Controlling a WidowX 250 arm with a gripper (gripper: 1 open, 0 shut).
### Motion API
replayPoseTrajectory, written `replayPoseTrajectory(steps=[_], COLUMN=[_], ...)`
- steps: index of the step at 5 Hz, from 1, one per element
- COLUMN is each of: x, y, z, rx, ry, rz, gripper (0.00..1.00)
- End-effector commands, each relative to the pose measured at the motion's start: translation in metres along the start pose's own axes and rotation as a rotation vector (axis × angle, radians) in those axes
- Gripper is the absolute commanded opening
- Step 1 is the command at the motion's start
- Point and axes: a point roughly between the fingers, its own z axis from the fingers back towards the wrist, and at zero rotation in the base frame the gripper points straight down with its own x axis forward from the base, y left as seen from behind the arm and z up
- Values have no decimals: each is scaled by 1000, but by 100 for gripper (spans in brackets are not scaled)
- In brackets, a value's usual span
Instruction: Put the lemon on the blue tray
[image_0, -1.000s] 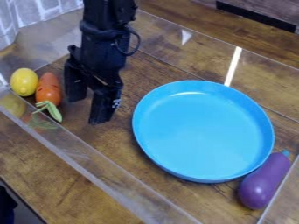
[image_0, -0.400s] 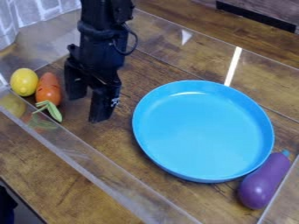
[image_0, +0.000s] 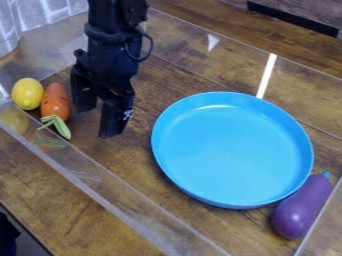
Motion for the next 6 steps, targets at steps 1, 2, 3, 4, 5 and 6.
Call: replayPoseTrajectory(steps=[1, 2, 3, 4, 5, 6], x=[0, 1, 1, 2, 3, 5], y=[11, 13, 15, 16, 18, 19], z=[17, 16, 14, 12, 10, 7], rx=[29, 31, 33, 35, 37, 39], ry=[-75, -87, -98, -107, -117, -126], rz=[32, 38, 43, 46, 48, 49], gripper=[100, 100, 100, 100, 100, 100])
